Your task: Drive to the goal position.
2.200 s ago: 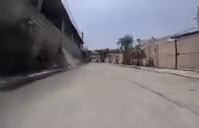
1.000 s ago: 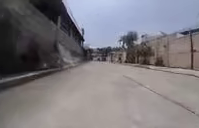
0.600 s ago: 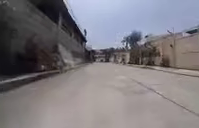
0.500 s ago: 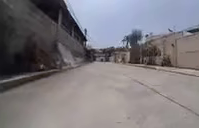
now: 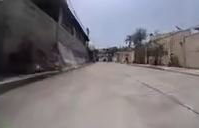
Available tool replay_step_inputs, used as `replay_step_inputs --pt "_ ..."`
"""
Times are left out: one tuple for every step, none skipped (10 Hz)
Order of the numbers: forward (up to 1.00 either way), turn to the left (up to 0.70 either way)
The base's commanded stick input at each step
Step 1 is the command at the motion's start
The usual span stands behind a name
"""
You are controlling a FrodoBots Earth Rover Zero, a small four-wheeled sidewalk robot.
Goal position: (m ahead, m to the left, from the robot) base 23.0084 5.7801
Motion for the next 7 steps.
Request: replay_step_inputs --pt "1.0 -0.16" --pt "1.0 0.0" --pt "1.0 0.0" --pt "1.0 0.0" --pt "1.0 0.0" --pt "1.0 0.0" --pt "1.0 0.0"
